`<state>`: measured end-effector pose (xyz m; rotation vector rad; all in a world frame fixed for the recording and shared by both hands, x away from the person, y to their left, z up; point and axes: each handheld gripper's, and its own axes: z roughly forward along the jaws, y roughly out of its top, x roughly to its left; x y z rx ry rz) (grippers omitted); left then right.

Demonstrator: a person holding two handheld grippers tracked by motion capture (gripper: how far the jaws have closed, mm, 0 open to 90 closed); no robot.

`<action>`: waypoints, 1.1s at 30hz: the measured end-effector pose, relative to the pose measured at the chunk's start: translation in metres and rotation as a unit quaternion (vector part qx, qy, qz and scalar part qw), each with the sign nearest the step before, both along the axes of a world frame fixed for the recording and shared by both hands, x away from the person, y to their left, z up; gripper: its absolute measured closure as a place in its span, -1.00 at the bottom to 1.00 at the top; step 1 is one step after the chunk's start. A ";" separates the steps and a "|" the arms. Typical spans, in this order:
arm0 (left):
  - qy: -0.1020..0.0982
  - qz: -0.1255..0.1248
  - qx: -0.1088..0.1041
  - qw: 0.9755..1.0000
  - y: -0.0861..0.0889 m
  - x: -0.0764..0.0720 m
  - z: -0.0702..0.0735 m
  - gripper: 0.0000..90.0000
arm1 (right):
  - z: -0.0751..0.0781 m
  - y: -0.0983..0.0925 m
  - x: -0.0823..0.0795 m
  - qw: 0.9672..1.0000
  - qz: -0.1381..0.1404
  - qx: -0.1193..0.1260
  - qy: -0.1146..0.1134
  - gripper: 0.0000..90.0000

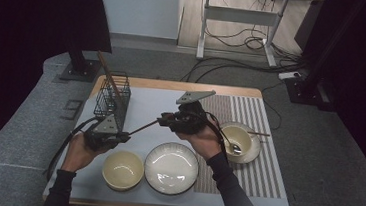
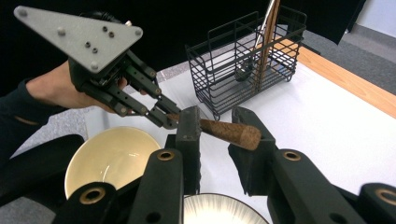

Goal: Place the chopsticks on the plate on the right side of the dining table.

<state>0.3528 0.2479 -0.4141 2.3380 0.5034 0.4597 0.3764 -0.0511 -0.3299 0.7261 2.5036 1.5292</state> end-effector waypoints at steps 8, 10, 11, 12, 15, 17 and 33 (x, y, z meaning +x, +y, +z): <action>0.002 -0.017 -0.009 1.000 0.001 -0.002 0.005 0.92 | -0.004 -0.002 0.009 0.999 -0.031 -0.005 -0.009 0.69; 0.004 -0.015 -0.002 1.000 0.002 -0.002 0.005 0.92 | -0.006 -0.002 0.009 0.999 -0.042 -0.019 -0.018 0.66; 0.005 -0.016 -0.002 1.000 0.002 -0.002 0.005 0.92 | -0.007 -0.002 0.009 0.999 -0.043 -0.021 -0.018 0.63; 0.007 -0.015 -0.002 1.000 0.001 -0.001 0.005 0.92 | -0.007 -0.001 0.008 0.999 -0.042 -0.020 -0.017 0.60; 0.013 -0.017 -0.002 1.000 -0.001 0.000 0.004 0.92 | -0.006 0.000 0.007 0.998 -0.048 -0.029 -0.027 0.43; 0.015 -0.017 0.000 1.000 -0.001 0.000 0.003 0.92 | -0.005 0.000 0.007 0.998 -0.054 -0.028 -0.030 0.31; 0.036 -0.021 -0.004 0.999 -0.002 0.003 0.001 0.92 | 0.009 0.003 0.014 0.991 -0.115 -0.022 -0.071 -0.20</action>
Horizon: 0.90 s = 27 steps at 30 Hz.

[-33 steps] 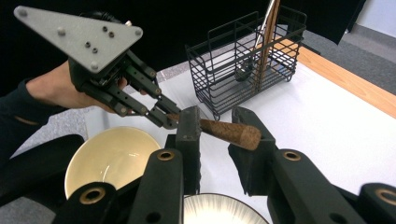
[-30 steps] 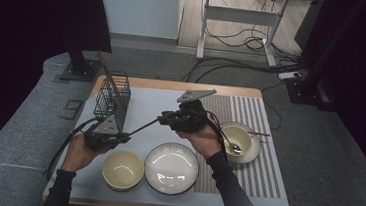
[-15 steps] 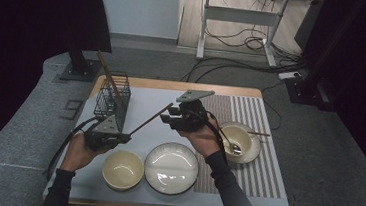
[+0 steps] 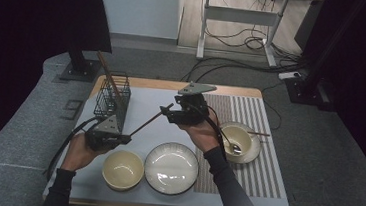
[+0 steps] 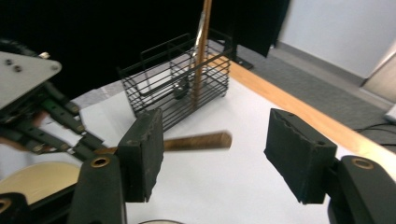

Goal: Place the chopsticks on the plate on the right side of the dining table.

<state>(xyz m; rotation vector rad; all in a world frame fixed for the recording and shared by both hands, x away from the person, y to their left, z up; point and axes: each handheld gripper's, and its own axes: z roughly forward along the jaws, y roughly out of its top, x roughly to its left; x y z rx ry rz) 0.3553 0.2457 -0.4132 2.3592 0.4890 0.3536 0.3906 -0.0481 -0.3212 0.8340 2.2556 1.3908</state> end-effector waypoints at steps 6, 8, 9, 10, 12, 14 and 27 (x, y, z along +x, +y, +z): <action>0.006 -0.003 -0.005 1.000 0.000 -0.001 0.001 0.92 | 0.000 0.005 0.002 1.000 -0.010 -0.016 -0.014 -0.23; 0.003 -0.002 -0.006 1.000 0.000 -0.002 0.002 0.92 | -0.001 0.006 0.004 0.999 -0.017 -0.029 -0.018 -0.24; 0.001 -0.001 -0.006 1.000 0.000 -0.003 0.002 0.92 | -0.002 0.006 0.004 0.999 -0.018 -0.033 -0.020 -0.25; -0.001 0.000 -0.007 1.000 0.000 -0.003 0.002 0.92 | -0.003 0.005 0.005 0.999 -0.019 -0.034 -0.018 -0.25; -0.004 0.001 -0.009 1.000 0.001 -0.004 0.003 0.92 | -0.006 0.002 0.007 0.999 -0.024 -0.039 -0.018 -0.26; -0.008 0.001 -0.010 1.000 0.001 -0.005 0.003 0.92 | -0.009 0.000 0.008 0.999 -0.028 -0.041 -0.016 -0.26; -0.017 -0.008 -0.030 0.999 0.006 -0.007 0.009 0.91 | -0.040 -0.020 0.021 0.997 -0.053 -0.062 0.008 -0.29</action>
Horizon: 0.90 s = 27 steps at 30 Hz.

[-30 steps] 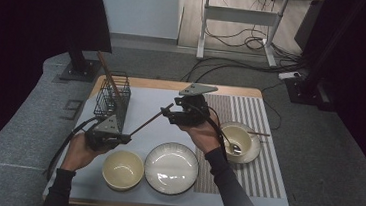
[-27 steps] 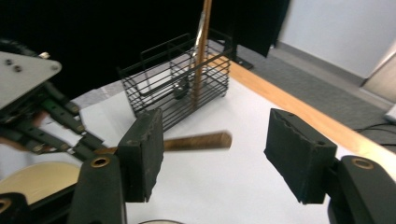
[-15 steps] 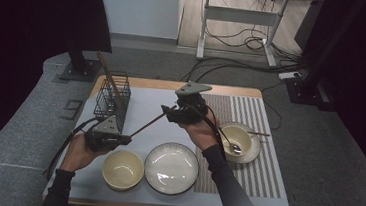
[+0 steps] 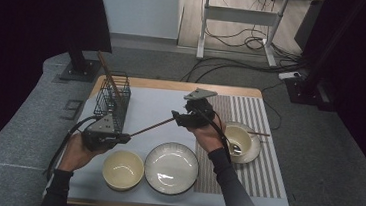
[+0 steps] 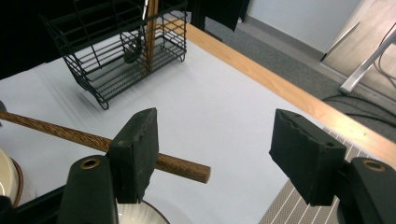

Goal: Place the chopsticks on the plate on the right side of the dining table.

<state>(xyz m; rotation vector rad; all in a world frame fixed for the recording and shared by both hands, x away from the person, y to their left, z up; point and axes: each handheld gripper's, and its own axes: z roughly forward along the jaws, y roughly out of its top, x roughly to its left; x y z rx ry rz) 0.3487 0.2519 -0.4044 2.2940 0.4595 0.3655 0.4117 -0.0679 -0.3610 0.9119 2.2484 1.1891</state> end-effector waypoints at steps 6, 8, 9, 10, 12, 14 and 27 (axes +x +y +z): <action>-0.001 -0.008 -0.003 1.000 0.001 -0.001 0.002 0.91 | -0.013 -0.008 0.004 1.000 -0.011 -0.001 0.014 -0.30; -0.003 -0.011 -0.008 1.000 0.001 -0.002 0.005 0.91 | -0.015 -0.009 0.004 1.000 -0.012 -0.001 0.016 -0.30; -0.005 -0.011 -0.007 1.000 0.001 -0.003 0.006 0.91 | -0.016 -0.010 0.005 1.000 -0.013 -0.001 0.017 -0.30; -0.006 -0.013 -0.006 1.000 0.001 -0.004 0.008 0.91 | -0.017 -0.010 0.005 1.000 -0.014 -0.003 0.017 -0.30; -0.006 -0.016 -0.004 1.000 0.001 -0.005 0.010 0.91 | -0.020 -0.009 0.005 1.000 -0.012 -0.007 0.019 -0.30; -0.005 -0.019 -0.001 1.000 0.002 -0.006 0.010 0.91 | -0.022 -0.009 0.005 1.000 -0.010 -0.010 0.024 -0.30; 0.019 -0.051 0.004 0.999 0.004 -0.012 0.005 0.92 | 0.001 -0.015 -0.021 0.997 0.071 -0.019 0.021 -0.27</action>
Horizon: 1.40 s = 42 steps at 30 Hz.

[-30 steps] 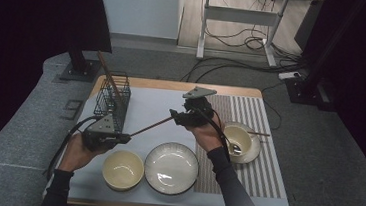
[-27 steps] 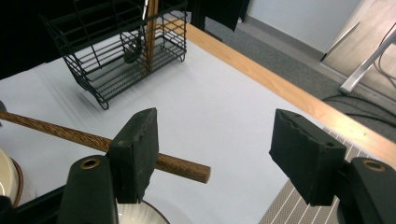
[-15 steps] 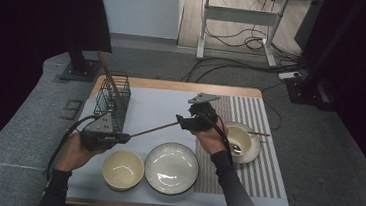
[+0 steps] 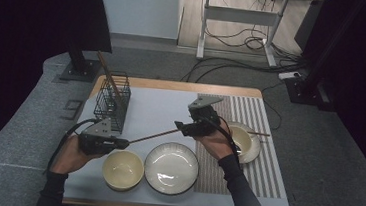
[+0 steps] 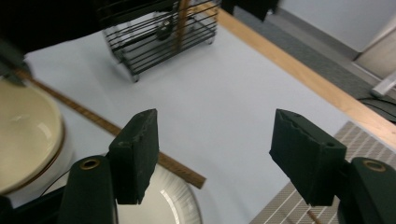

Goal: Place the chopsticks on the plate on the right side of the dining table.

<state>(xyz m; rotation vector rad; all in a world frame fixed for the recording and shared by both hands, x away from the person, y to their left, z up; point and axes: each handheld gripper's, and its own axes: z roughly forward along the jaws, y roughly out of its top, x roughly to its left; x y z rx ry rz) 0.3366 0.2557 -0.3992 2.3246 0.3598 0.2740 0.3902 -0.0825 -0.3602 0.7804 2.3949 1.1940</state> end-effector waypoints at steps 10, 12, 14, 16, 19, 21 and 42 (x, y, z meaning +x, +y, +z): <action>0.011 -0.022 -0.006 1.000 0.002 -0.003 0.003 0.92 | -0.010 0.013 -0.017 0.995 0.088 -0.038 0.013 -0.10; 0.014 -0.028 -0.003 1.000 0.001 -0.003 0.004 0.92 | -0.011 0.016 -0.019 0.994 0.100 -0.045 0.017 -0.07; 0.015 -0.033 0.000 0.999 0.000 -0.003 0.004 0.92 | -0.013 0.018 -0.020 0.993 0.108 -0.049 0.017 -0.03; 0.015 -0.035 0.002 0.999 -0.001 -0.003 0.005 0.92 | -0.014 0.020 -0.020 0.991 0.123 -0.052 0.024 0.01; 0.017 -0.038 0.001 0.999 -0.001 -0.003 0.007 0.92 | -0.018 0.024 -0.022 0.987 0.141 -0.073 0.029 0.07; 0.017 -0.042 0.005 0.999 -0.002 -0.003 0.008 0.92 | -0.020 0.025 -0.023 0.985 0.146 -0.085 0.032 0.12; -0.003 -0.023 -0.006 1.000 -0.003 -0.002 0.011 0.73 | -0.019 0.021 -0.025 0.973 0.198 -0.095 0.069 0.66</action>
